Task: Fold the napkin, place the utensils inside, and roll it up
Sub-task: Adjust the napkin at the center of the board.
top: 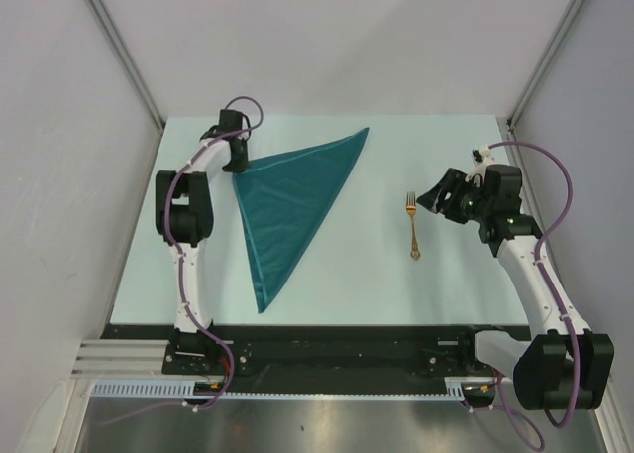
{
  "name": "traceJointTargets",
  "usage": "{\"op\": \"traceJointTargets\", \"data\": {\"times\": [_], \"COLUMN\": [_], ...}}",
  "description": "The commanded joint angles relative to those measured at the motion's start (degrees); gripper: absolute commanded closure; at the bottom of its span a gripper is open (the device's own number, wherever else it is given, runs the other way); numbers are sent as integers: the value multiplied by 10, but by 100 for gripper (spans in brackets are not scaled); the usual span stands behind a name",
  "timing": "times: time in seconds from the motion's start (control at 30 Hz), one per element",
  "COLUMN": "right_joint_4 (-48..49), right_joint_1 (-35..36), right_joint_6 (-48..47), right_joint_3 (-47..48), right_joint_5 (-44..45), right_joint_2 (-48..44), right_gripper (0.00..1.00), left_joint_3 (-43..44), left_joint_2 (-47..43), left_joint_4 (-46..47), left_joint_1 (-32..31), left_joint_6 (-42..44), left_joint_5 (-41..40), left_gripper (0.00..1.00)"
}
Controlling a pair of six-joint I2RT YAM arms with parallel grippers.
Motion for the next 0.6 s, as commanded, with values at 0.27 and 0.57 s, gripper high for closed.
{"op": "traceJointTargets", "data": {"times": [0.27, 0.57], "right_joint_4": [-4, -12], "right_joint_1": [-3, -3], "right_joint_6": [-12, -15], "right_joint_3": [14, 19], "right_joint_5": [5, 11], "right_joint_2": [-12, -10], "right_gripper": [38, 38], "left_joint_3": [74, 105], "left_joint_2": [16, 41], "left_joint_4": [23, 10], "left_joint_1": [5, 9], "left_joint_6": [28, 25], "left_joint_5": [25, 24], "left_gripper": [100, 100]}}
